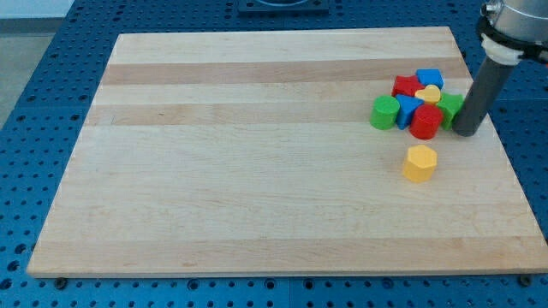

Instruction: Move the yellow hexagon to the right of the red circle

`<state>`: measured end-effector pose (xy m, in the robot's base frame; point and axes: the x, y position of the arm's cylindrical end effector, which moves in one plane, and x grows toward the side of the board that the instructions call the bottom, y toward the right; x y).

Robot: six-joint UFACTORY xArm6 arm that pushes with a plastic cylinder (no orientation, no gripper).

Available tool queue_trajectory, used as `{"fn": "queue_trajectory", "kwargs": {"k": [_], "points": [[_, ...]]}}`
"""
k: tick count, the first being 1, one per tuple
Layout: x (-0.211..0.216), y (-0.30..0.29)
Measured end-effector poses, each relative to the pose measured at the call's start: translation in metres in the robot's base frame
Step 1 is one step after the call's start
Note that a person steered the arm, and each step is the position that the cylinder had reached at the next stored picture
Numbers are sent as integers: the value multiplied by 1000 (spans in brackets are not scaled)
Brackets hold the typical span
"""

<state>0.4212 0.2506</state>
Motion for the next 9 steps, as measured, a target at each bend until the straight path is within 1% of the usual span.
{"fn": "queue_trajectory", "kwargs": {"k": [2,3,4,5,6,7,8,9], "points": [[-35,0],[-37,0],[4,24],[92,44],[146,16],[155,-52],[153,-105],[136,-143]]}}
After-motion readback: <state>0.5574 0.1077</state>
